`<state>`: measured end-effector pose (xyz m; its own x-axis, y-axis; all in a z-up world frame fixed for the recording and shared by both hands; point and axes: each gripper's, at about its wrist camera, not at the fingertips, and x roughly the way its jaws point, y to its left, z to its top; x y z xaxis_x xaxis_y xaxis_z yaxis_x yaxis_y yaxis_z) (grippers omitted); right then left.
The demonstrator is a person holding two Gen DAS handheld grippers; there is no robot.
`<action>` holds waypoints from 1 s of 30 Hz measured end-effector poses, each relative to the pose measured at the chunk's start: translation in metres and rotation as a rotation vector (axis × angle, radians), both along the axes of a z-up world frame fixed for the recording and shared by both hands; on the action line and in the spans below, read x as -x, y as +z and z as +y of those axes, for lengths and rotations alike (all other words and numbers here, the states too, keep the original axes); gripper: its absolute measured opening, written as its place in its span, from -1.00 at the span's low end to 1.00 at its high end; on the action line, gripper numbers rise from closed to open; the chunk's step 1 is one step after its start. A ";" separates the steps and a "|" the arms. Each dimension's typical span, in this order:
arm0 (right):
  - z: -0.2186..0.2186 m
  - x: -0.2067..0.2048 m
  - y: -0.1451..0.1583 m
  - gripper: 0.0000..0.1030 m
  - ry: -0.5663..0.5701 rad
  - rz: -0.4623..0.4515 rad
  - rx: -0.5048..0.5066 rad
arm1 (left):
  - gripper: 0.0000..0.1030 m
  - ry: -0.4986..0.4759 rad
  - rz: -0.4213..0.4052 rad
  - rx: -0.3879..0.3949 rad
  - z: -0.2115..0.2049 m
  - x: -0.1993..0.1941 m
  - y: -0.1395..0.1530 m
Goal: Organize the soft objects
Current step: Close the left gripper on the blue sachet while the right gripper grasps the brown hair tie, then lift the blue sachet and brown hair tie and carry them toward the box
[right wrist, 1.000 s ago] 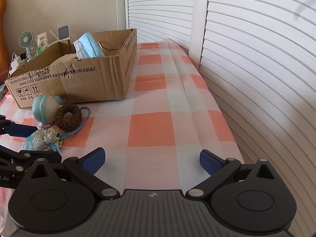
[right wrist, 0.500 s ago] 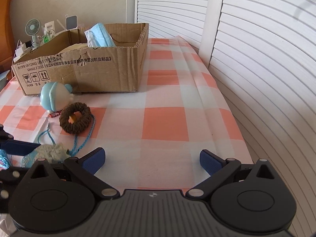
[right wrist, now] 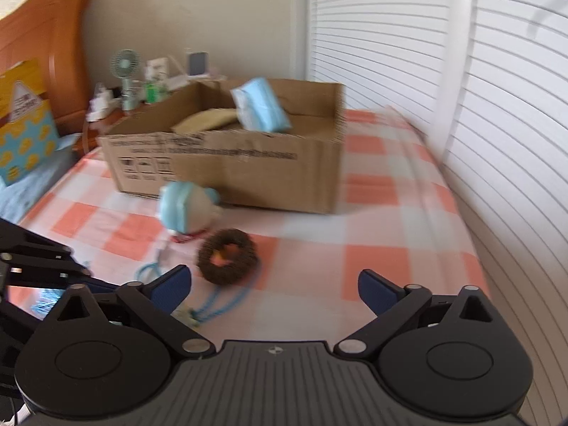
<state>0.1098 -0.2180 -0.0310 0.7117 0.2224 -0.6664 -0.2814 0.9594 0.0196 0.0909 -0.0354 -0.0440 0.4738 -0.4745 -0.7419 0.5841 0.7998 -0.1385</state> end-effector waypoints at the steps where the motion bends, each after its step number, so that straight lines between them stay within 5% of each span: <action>1: 0.004 -0.002 0.000 0.77 0.021 -0.006 0.000 | -0.23 0.000 0.001 0.002 0.001 0.000 0.000; 16: 0.024 -0.030 -0.018 -0.08 0.134 0.045 -0.012 | -0.23 0.004 0.006 0.017 0.002 -0.001 0.000; 30: 0.007 -0.008 0.007 -0.15 0.065 -0.030 0.092 | -0.26 0.056 -0.028 0.000 0.006 0.006 0.012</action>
<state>0.1180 -0.2111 -0.0242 0.7176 0.2077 -0.6648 -0.3425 0.9363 -0.0772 0.0845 -0.0294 -0.0323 0.5202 -0.4469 -0.7278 0.5425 0.8311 -0.1226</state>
